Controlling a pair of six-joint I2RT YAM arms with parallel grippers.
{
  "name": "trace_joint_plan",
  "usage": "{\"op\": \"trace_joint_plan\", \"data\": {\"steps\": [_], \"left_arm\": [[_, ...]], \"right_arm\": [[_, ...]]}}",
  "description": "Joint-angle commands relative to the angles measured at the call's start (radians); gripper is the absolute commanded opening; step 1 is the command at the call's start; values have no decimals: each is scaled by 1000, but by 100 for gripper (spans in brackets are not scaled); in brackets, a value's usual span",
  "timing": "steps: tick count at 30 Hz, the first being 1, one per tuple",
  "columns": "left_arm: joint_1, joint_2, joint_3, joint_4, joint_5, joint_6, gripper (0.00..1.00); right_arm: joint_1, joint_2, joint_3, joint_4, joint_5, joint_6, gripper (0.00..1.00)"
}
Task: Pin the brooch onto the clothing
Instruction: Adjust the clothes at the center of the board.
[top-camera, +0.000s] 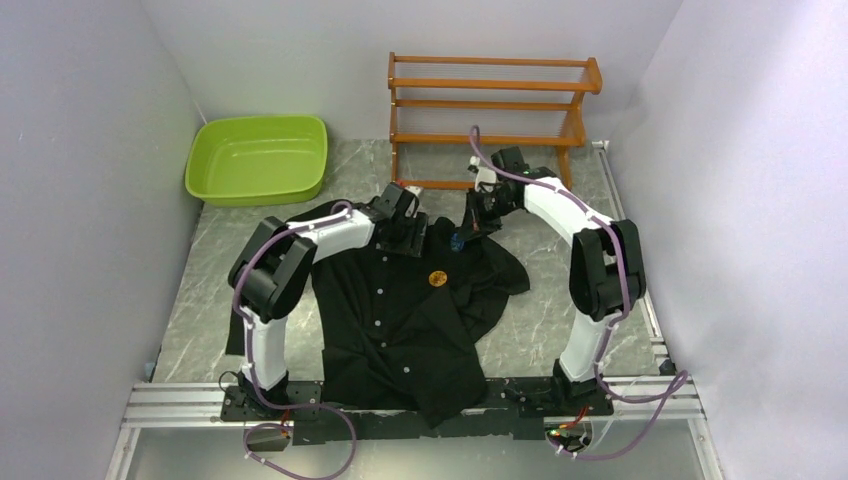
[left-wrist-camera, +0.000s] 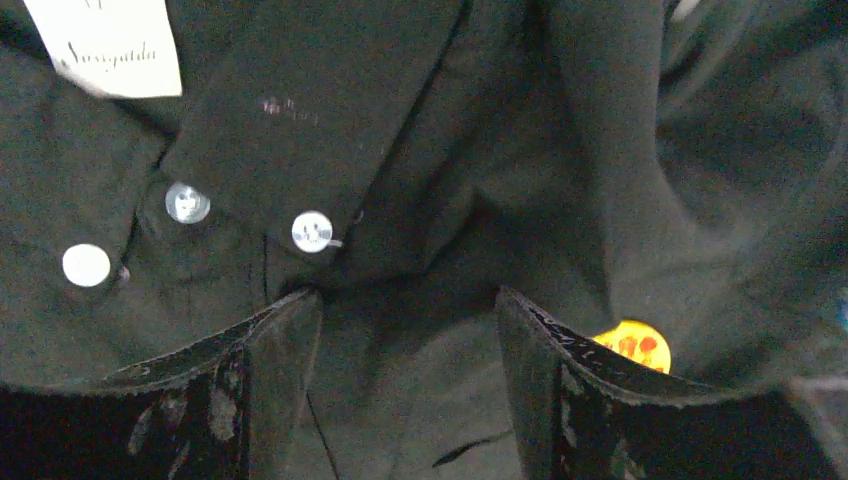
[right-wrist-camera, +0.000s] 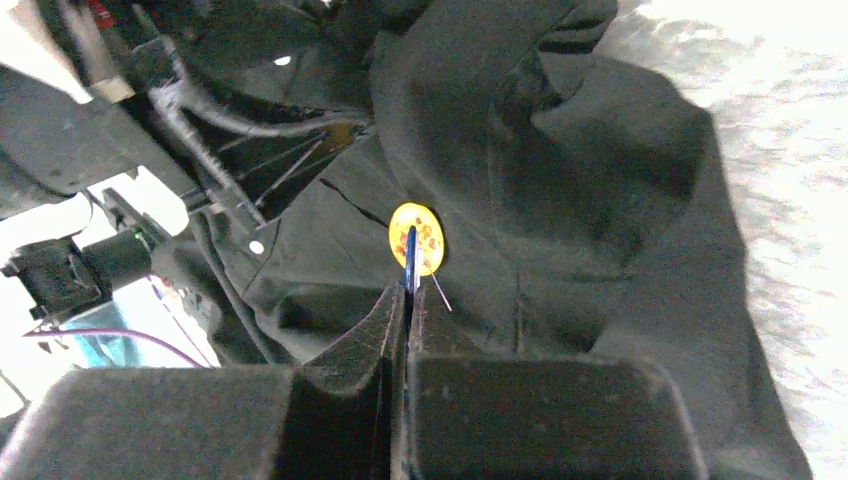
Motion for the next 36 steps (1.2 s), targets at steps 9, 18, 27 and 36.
{"op": "trace_joint_plan", "data": {"steps": [9, 18, 27, 36], "left_arm": [[73, 276, 279, -51, -48, 110, 35], [153, 310, 345, -64, 29, 149, 31], [139, -131, 48, 29, 92, 105, 72], [139, -433, -267, 81, 69, 23, 78]], "right_arm": [[-13, -61, 5, 45, -74, -35, 0], [64, 60, 124, -35, -108, -76, 0], [79, 310, 399, -162, -234, -90, 0], [128, 492, 564, -240, -277, -91, 0]]}}
